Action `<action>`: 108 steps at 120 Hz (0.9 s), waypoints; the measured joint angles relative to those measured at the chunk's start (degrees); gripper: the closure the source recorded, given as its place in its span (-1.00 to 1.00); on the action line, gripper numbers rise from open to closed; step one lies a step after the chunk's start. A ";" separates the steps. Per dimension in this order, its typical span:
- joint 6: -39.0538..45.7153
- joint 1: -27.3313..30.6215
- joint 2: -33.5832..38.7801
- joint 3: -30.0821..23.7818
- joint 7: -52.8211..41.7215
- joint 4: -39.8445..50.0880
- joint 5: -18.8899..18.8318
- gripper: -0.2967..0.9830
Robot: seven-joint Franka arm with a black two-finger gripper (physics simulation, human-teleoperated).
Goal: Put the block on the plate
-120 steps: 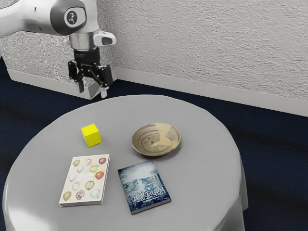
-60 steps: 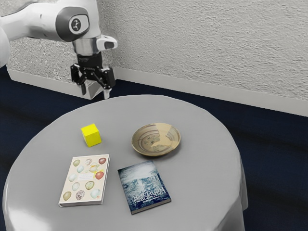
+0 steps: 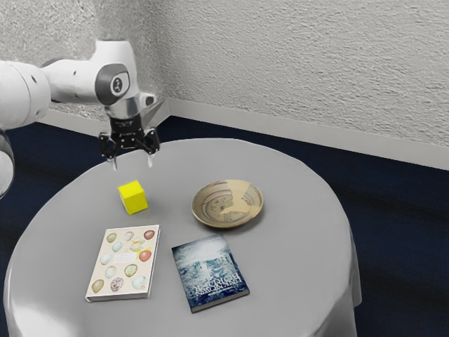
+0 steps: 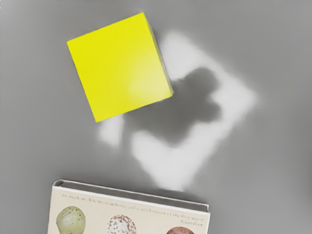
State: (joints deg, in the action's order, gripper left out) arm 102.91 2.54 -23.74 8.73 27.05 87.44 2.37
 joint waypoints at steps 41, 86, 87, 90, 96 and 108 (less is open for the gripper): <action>8.45 2.75 -6.64 2.26 9.04 -0.54 2.53 -0.54; 11.39 2.99 -10.20 2.72 11.95 -0.98 4.81 -0.54; 11.43 2.99 -10.27 2.72 11.99 -0.99 4.84 -0.54; 11.52 2.99 -10.43 2.71 12.08 -1.00 4.91 -0.54; 11.67 2.98 -10.59 2.74 12.26 -1.01 5.01 -0.54; 12.13 3.15 -11.12 2.76 12.56 -1.06 5.61 -0.54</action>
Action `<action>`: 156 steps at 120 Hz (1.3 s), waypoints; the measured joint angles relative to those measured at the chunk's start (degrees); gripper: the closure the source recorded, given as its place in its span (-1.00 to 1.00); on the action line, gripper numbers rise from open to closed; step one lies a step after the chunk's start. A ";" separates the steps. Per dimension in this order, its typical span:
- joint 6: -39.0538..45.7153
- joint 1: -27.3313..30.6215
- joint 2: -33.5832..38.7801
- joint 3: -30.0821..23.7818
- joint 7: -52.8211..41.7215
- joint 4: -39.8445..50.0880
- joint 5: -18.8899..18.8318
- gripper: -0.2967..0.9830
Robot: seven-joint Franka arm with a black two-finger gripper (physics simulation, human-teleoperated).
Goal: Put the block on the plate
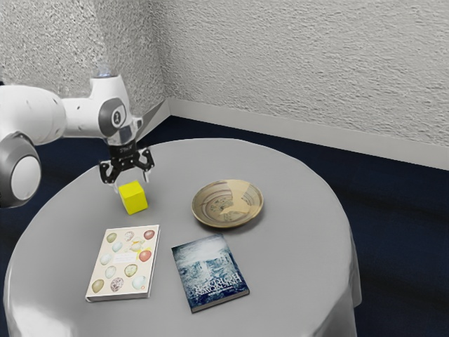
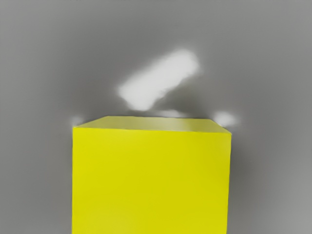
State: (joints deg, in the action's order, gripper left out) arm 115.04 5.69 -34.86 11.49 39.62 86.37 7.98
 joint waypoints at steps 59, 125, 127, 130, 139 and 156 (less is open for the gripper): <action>2.08 0.43 -2.92 0.39 0.52 -0.35 2.44 -0.54; 4.90 1.60 -5.49 -0.22 0.05 -0.36 2.83 -0.54; 4.99 1.60 -5.55 -0.25 0.04 -0.36 2.88 -0.54; 5.13 1.60 -5.65 -0.28 0.03 -0.36 2.96 -0.54; 5.44 1.60 -5.77 -0.32 -0.02 -0.39 3.14 -0.54; 5.80 1.60 -5.81 -0.33 -0.08 -0.36 3.38 -0.53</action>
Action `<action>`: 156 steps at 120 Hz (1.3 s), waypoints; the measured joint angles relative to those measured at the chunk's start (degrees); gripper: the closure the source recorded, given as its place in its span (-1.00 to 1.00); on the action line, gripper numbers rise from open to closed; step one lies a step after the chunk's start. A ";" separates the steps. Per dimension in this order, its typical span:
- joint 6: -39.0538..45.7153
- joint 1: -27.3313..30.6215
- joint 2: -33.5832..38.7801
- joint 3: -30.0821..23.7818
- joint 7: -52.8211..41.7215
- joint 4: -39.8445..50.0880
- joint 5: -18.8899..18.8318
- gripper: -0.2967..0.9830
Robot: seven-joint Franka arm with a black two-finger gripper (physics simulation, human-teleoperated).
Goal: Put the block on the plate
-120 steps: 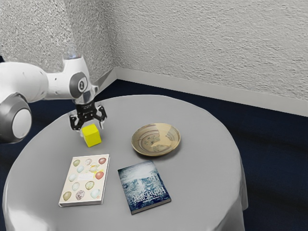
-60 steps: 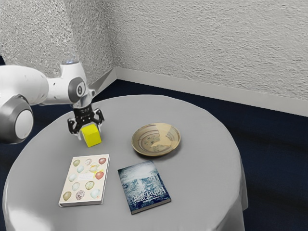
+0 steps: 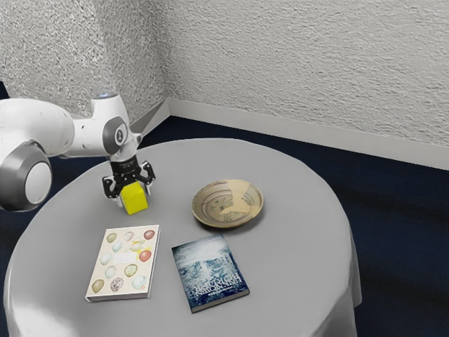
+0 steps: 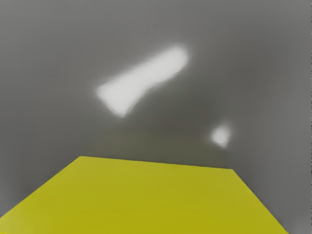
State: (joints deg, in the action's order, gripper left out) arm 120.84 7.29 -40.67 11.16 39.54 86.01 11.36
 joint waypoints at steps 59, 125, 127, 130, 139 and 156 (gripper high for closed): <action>0.35 0.00 0.00 0.00 -0.10 0.05 1.52 -0.21; 0.37 0.00 0.00 0.00 -0.06 0.02 1.46 -0.22; 0.37 0.00 0.00 0.00 -0.07 0.02 1.46 -0.22; 0.37 0.00 0.00 0.00 -0.07 0.02 1.45 -0.22; 0.37 -0.06 0.06 0.00 -0.09 0.02 1.42 -0.21; 0.36 -0.08 0.08 0.00 -0.12 -0.01 1.43 -0.19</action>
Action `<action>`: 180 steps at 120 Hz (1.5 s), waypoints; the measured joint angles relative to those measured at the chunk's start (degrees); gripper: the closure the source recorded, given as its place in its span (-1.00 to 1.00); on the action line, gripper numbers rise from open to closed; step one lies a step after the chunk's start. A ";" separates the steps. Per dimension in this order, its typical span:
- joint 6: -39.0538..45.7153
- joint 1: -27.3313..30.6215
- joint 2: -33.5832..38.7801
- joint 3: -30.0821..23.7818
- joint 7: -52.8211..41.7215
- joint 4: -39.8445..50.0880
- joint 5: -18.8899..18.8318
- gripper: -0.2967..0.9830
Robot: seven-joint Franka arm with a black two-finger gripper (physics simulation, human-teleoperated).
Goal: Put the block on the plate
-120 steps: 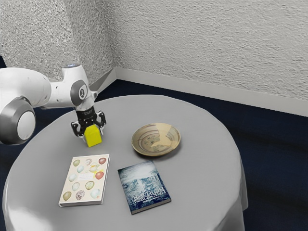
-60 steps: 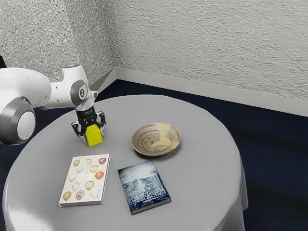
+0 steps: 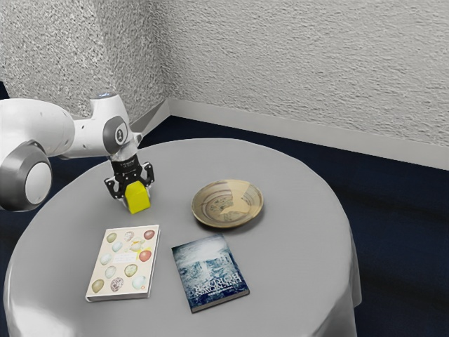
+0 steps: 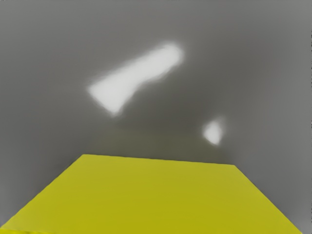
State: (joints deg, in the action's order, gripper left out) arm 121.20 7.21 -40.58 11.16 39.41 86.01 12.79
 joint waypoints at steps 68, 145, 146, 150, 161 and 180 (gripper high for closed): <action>-1.27 -0.41 1.61 0.00 -0.08 0.06 -0.26 -0.13; -7.55 -5.52 13.02 -5.85 -0.60 0.09 -4.55 -0.08; -7.60 -5.50 13.05 -6.22 -0.65 0.07 -4.64 -0.08; -7.77 -5.31 13.11 -7.72 -0.88 0.02 -4.96 -0.08; -8.00 -5.11 12.99 -12.02 -1.68 -0.95 -6.09 -0.08; -8.13 -4.93 11.49 -18.51 -2.94 -2.88 -9.24 -0.08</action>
State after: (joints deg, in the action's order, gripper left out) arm 113.07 2.28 -29.10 -7.35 36.47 83.13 3.55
